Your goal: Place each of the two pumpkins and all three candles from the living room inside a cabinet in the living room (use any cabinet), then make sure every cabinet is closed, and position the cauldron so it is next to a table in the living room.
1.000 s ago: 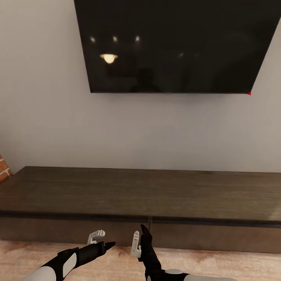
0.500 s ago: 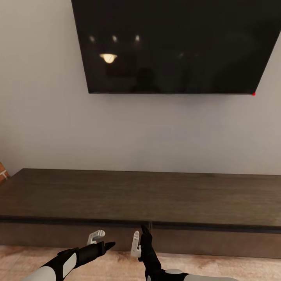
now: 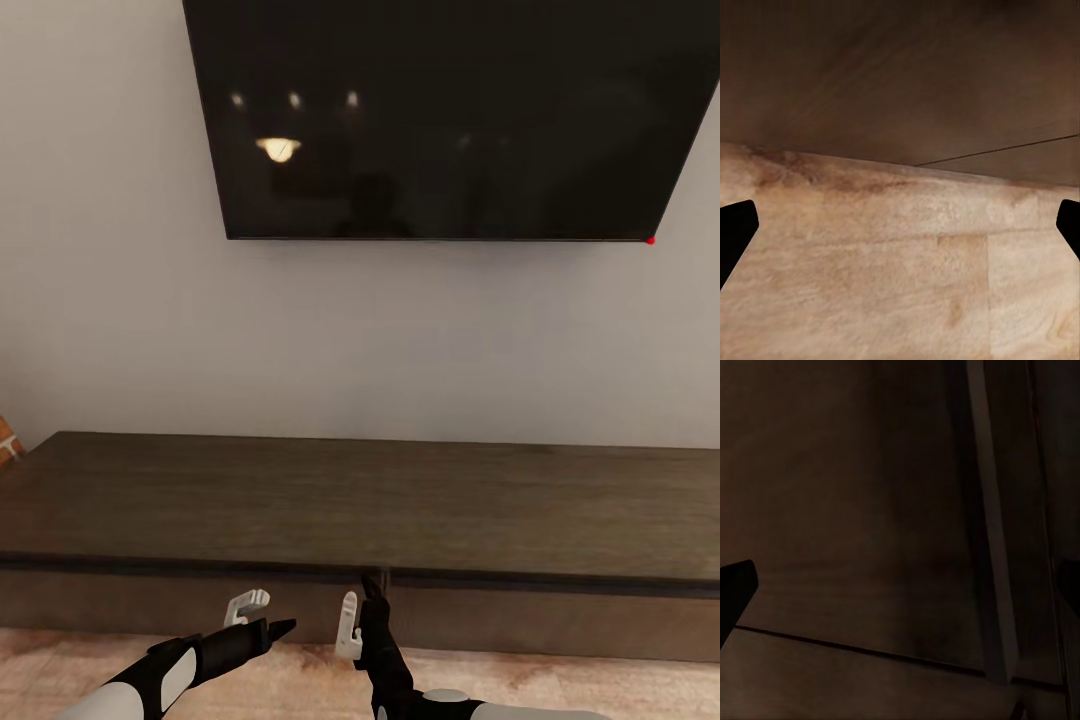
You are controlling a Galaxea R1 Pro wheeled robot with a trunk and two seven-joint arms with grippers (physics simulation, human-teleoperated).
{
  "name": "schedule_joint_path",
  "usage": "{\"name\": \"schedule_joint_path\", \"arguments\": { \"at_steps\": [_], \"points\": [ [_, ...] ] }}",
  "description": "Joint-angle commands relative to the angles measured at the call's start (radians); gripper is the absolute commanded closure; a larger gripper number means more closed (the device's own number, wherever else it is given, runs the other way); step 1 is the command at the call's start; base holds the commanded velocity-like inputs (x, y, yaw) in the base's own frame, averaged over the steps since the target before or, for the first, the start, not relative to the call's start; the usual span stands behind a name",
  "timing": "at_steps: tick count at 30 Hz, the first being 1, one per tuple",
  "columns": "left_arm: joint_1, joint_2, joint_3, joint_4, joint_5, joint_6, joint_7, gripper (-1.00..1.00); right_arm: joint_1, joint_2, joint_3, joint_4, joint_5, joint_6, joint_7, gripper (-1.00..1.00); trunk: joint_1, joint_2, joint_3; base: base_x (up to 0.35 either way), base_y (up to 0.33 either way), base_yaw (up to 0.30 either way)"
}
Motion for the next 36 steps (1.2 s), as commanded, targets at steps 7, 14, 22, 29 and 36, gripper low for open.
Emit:
{"name": "schedule_joint_path", "arguments": {
  "at_steps": [7,14,22,29,36],
  "points": [
    [0.0,0.0,0.004,-0.001,0.005,0.01,-0.002,-1.0,-0.001,0.0,0.008,-0.002,-0.008,0.008,-0.006,-1.0,0.015,-0.028,-0.013,0.0,0.0,0.0],
    [0.0,0.0,0.004,-0.001,0.005,0.01,-0.005,-1.0,-0.001,0.0,0.008,-0.002,-0.008,0.008,-0.006,-1.0,0.015,-0.028,-0.013,0.0,0.0,0.0],
    [0.0,0.0,0.004,-0.001,0.005,0.01,-0.005,-1.0,-0.001,0.0,0.009,-0.002,-0.008,0.007,-0.006,-1.0,0.015,-0.028,-0.013,0.0,0.0,0.0],
    [0.0,-0.001,0.004,-0.001,0.004,0.01,-0.002,-1.0,-0.002,0.0,0.009,-0.002,-0.008,0.007,-0.006,-1.0,0.015,-0.028,-0.013,0.0,0.0,0.0],
    [0.0,-0.001,0.004,-0.001,0.004,0.01,0.0,-1.0,-0.001,0.0,0.008,-0.002,-0.008,0.007,-0.006,-1.0,0.015,-0.028,-0.013,0.0,0.0,0.0]
  ]
}}
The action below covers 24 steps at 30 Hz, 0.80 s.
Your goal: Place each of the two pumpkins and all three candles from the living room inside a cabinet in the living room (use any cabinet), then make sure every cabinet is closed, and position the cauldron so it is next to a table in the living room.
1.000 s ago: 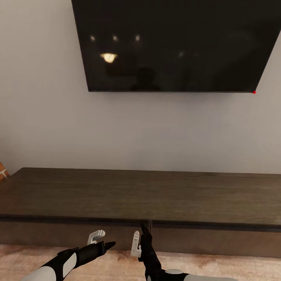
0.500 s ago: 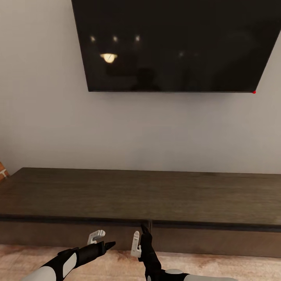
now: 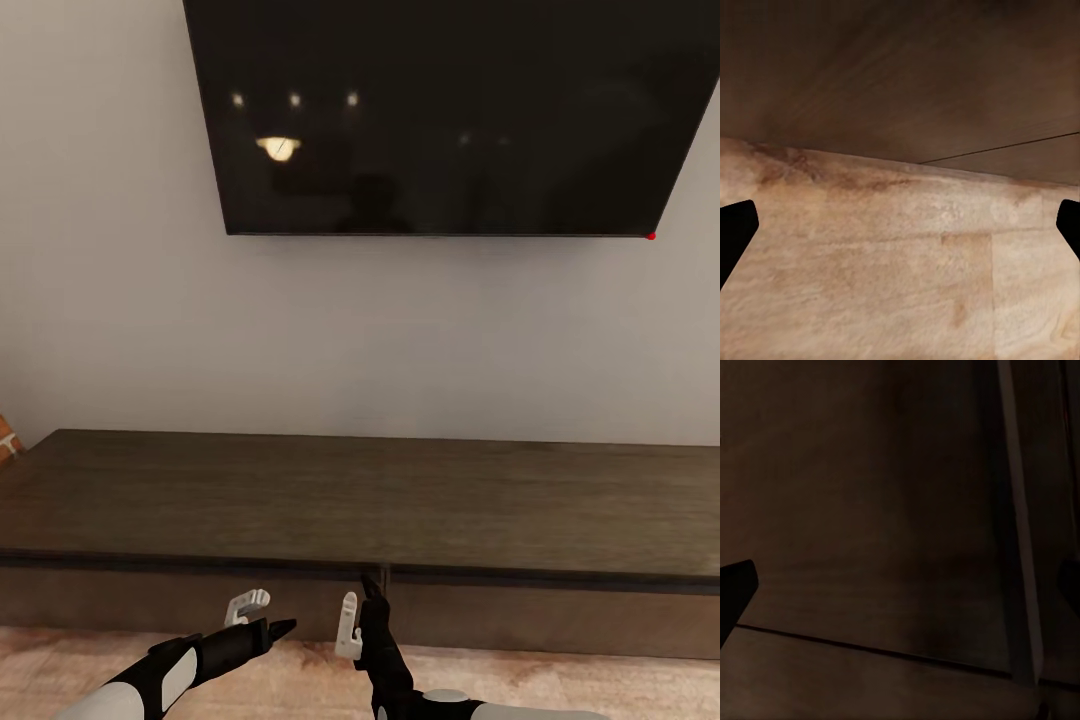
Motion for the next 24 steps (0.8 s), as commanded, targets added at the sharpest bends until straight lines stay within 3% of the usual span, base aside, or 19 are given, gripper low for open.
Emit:
{"name": "schedule_joint_path", "arguments": {
  "at_steps": [1,24],
  "points": [
    [0.0,0.0,0.004,-0.001,0.004,0.01,-0.004,-1.0,-0.001,0.0,0.009,-0.002,-0.008,0.008,-0.006,-1.0,0.0,0.0,-0.001,0.0,0.0,0.0],
    [0.0,0.0,0.004,0.0,0.004,0.009,-0.008,-1.0,-0.002,0.0,0.009,-0.002,-0.008,0.007,-0.006,-1.0,0.0,0.0,-0.001,0.035,0.0,0.0]
  ]
}}
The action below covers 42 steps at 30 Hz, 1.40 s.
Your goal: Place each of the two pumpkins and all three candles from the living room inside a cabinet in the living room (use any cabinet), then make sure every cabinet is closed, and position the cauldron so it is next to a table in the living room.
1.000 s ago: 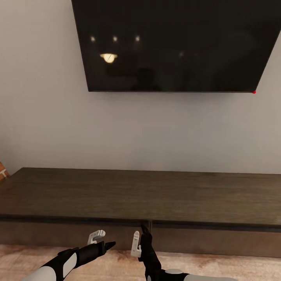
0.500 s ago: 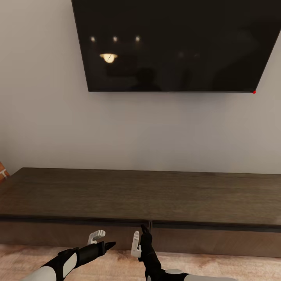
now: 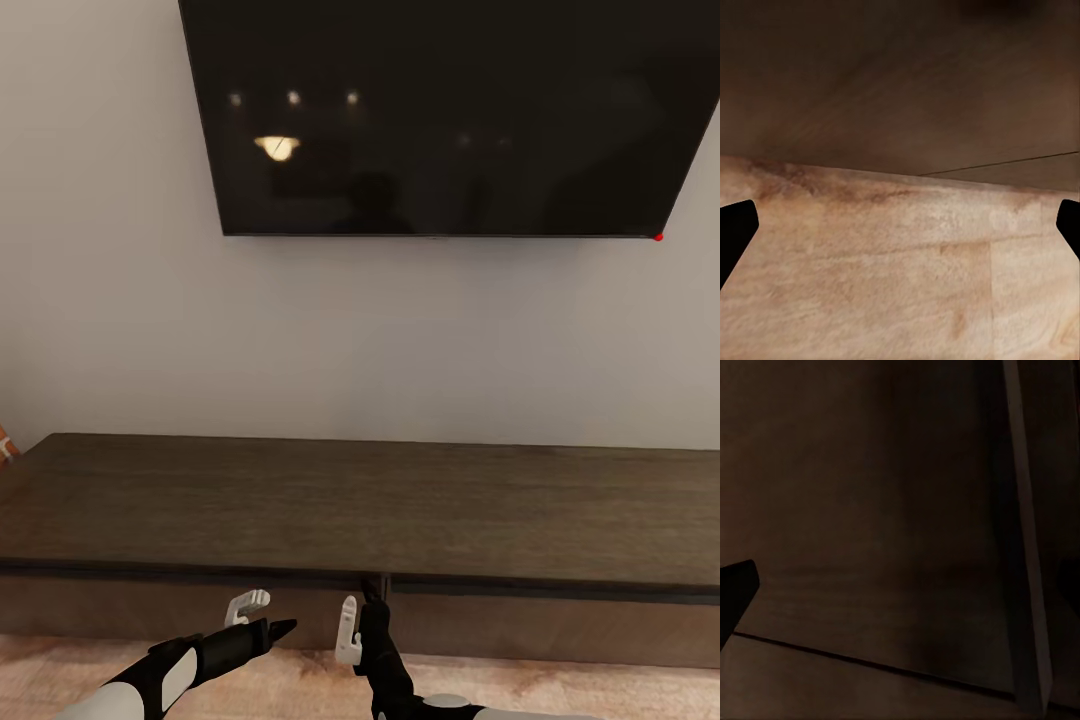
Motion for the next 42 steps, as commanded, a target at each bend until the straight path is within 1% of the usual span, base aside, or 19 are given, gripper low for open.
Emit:
{"name": "schedule_joint_path", "arguments": {
  "at_steps": [1,16,17,42],
  "points": [
    [0.0,0.0,0.004,0.0,0.004,0.011,-0.004,-1.0,-0.012,0.0,0.008,-0.002,-0.011,0.008,-0.008,-1.0,0.0,0.0,-0.001,0.02,0.0,0.0],
    [0.0,0.0,0.004,0.0,0.005,0.012,-0.004,-1.0,-0.011,0.0,0.008,-0.001,-0.011,0.01,-0.008,-1.0,0.0,0.0,-0.001,0.003,0.0,0.0],
    [0.0,0.0,0.004,0.0,0.005,0.011,-0.004,-1.0,-0.011,0.0,0.008,-0.001,-0.011,0.009,-0.008,1.0,0.0,0.0,-0.001,0.0,0.0,0.0],
    [0.0,0.0,0.004,0.0,0.005,0.011,-0.003,-1.0,-0.012,0.0,0.004,0.004,-0.01,0.016,-0.016,1.0,0.0,0.0,-0.001,0.0,0.0,0.0]
  ]
}}
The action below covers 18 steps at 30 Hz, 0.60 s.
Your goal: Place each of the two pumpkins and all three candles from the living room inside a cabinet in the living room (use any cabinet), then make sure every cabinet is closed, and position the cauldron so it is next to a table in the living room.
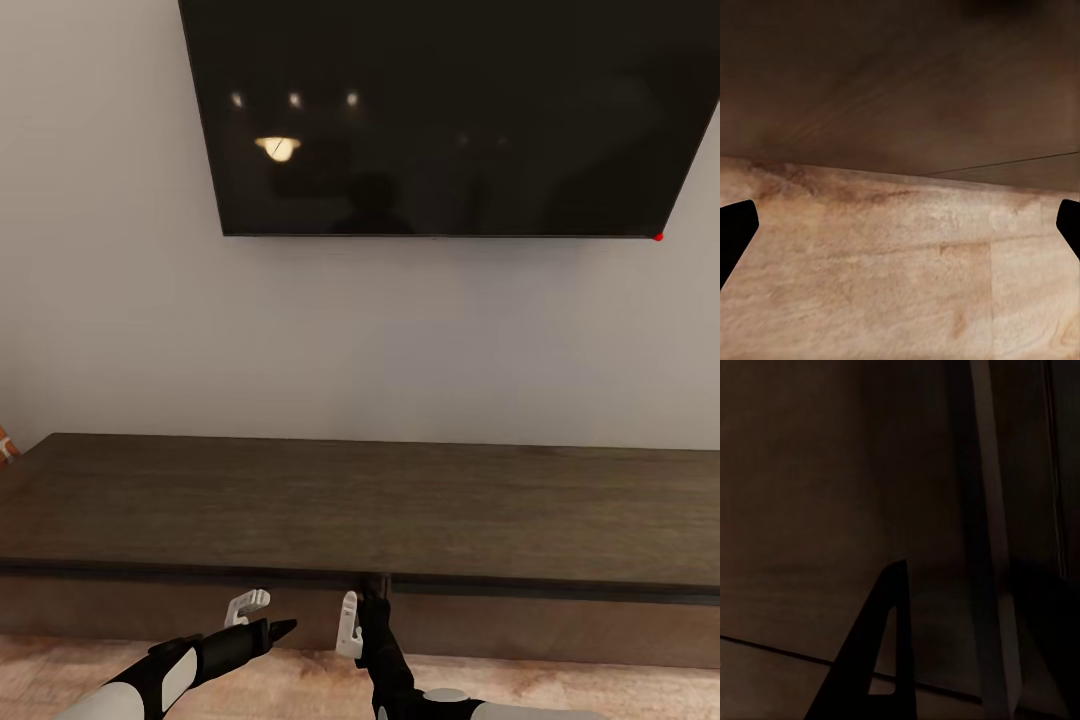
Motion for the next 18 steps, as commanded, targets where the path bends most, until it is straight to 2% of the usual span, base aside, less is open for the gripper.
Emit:
{"name": "schedule_joint_path", "arguments": {
  "at_steps": [1,15,18],
  "points": [
    [0.0,0.0,0.004,-0.001,0.004,0.01,-0.003,-1.0,-0.001,0.0,0.004,-0.001,-0.025,0.005,-0.004,1.0,0.0,0.0,-0.001,0.0,0.0,0.0],
    [0.0,0.0,0.004,-0.001,0.003,0.016,0.004,-1.0,-0.001,0.0,0.0,0.0,-0.025,0.005,-0.006,1.0,0.0,0.0,-0.001,0.0,0.0,0.0],
    [0.0,0.0,0.004,-0.002,0.003,0.016,0.003,-1.0,-0.001,0.0,-0.007,0.003,-0.025,0.005,-0.035,1.0,0.0,0.0,-0.001,0.0,0.0,0.0]
  ]
}}
